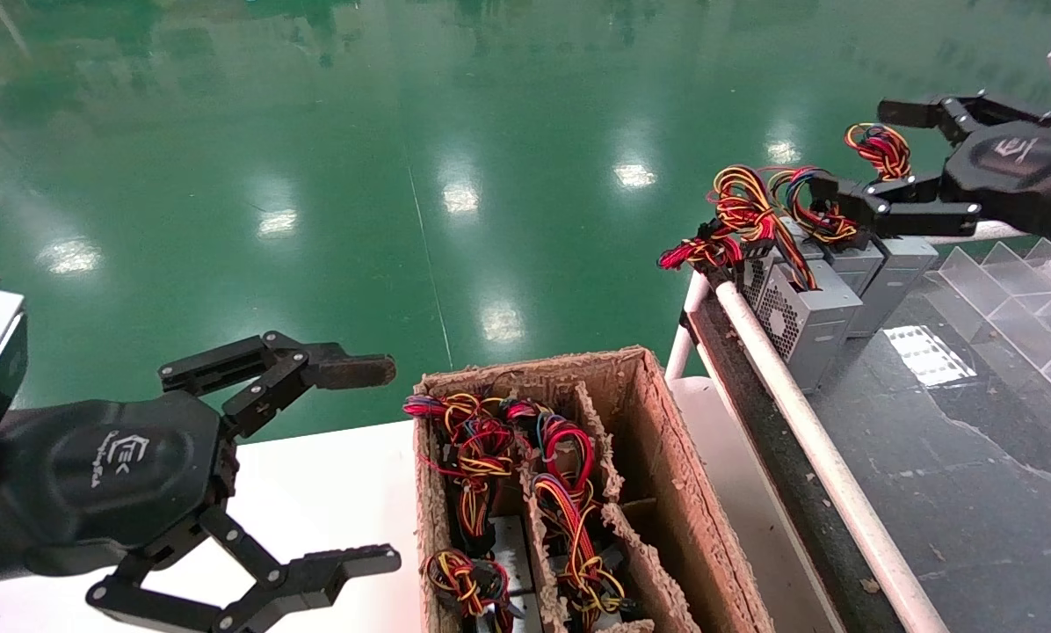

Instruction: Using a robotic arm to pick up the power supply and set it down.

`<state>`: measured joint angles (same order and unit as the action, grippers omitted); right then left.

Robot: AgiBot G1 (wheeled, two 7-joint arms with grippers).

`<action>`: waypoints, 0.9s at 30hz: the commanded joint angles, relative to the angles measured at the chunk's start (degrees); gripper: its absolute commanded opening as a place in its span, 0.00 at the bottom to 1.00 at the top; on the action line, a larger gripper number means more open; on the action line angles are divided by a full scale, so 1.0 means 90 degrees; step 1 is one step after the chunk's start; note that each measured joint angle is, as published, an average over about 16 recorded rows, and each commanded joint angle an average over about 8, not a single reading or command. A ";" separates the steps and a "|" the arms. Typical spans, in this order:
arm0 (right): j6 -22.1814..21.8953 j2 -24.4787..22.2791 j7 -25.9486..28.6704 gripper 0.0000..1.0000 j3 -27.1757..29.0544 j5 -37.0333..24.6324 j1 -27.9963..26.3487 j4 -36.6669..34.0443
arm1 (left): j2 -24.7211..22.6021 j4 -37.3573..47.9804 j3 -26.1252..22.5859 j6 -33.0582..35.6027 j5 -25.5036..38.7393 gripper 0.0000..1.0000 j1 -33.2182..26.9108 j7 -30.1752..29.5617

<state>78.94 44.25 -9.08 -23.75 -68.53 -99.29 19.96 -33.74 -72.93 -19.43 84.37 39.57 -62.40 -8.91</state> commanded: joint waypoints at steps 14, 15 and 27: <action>0.0258 -0.0353 0.0757 1.00 0.0295 0.1019 0.1441 0.2048 | 0.0001 0.0000 -0.0002 -0.0001 -0.0001 1.00 -0.0001 0.0001; 0.0276 -0.0377 0.0809 1.00 0.0315 0.1087 0.1538 0.2187 | 0.0001 0.0000 -0.0002 -0.0001 -0.0001 1.00 -0.0001 0.0001; 0.0483 -0.0659 0.1416 1.00 0.0552 0.1904 0.2694 0.3829 | 0.0001 0.0000 -0.0004 -0.0001 -0.0002 1.00 -0.0001 0.0002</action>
<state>83.28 38.32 3.66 -18.78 -51.39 -75.05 54.41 -33.73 -72.93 -19.46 84.36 39.55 -62.41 -8.89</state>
